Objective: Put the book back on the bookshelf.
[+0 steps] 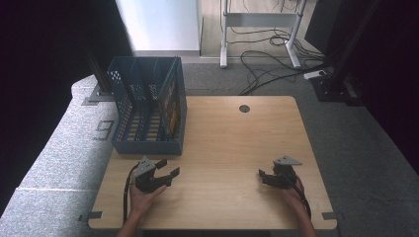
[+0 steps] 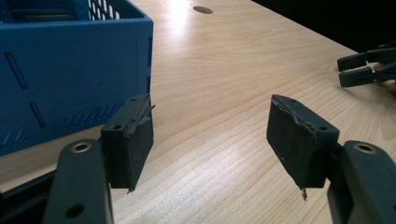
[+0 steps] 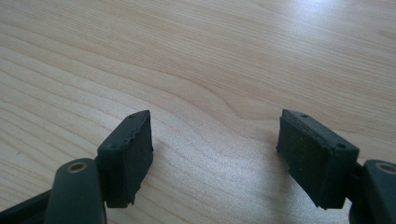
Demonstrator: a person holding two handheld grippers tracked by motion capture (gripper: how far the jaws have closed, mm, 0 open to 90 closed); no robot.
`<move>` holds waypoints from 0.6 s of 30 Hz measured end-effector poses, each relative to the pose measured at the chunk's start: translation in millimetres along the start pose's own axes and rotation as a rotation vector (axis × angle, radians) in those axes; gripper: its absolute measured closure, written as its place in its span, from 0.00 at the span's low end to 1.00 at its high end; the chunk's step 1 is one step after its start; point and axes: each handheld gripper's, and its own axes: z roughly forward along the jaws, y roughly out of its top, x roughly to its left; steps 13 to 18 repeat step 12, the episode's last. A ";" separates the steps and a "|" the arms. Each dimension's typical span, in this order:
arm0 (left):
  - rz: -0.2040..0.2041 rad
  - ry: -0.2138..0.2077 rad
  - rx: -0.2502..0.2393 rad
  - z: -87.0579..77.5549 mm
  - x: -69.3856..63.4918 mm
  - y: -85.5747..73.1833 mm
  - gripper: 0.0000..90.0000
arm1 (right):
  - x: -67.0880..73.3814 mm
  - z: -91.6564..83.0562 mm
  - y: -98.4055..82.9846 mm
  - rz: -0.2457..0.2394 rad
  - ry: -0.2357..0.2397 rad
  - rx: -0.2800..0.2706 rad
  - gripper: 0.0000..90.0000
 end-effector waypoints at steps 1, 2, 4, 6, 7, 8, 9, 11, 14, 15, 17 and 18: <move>0.002 -0.001 0.005 0.5 -0.1 -0.5 0.35 | 0.1 0.0 0.0 -0.002 -0.001 0.000 0.29; 0.005 -0.001 0.009 1.2 -0.3 -0.8 0.35 | 0.2 0.0 0.0 -0.003 -0.002 0.001 0.29; 0.004 -0.003 0.014 2.0 -0.4 -1.1 0.35 | 0.3 0.0 0.0 -0.004 -0.003 0.001 0.29; 0.002 -0.004 0.018 3.4 -0.4 -1.0 0.35 | 0.5 -0.1 -0.1 -0.005 -0.005 0.002 0.29; 0.003 -0.002 0.017 3.9 -0.5 -0.4 0.35 | 0.7 -0.2 -0.2 -0.005 -0.007 0.003 0.29; 0.006 0.001 0.015 4.0 -0.5 0.3 0.35 | 0.7 -0.4 -0.4 -0.005 -0.009 0.003 0.29; 0.008 0.003 0.016 4.5 -0.7 0.7 0.35 | 0.4 -0.7 -0.8 -0.005 -0.009 0.002 0.29; 0.017 0.016 0.027 5.4 -1.5 0.3 0.34 | -0.6 -1.4 -1.2 0.003 -0.003 0.000 0.29; 0.017 0.016 0.027 5.4 -1.5 0.3 0.34 | -0.6 -1.4 -1.2 0.003 -0.003 0.000 0.29; 0.017 0.016 0.027 5.4 -1.5 0.3 0.34 | -0.6 -1.4 -1.2 0.003 -0.003 0.000 0.29; 0.017 0.016 0.027 5.4 -1.5 0.3 0.34 | -0.6 -1.4 -1.2 0.003 -0.003 0.000 0.29; 0.017 0.016 0.027 5.4 -1.5 0.3 0.34 | -0.6 -1.4 -1.2 0.003 -0.003 0.000 0.29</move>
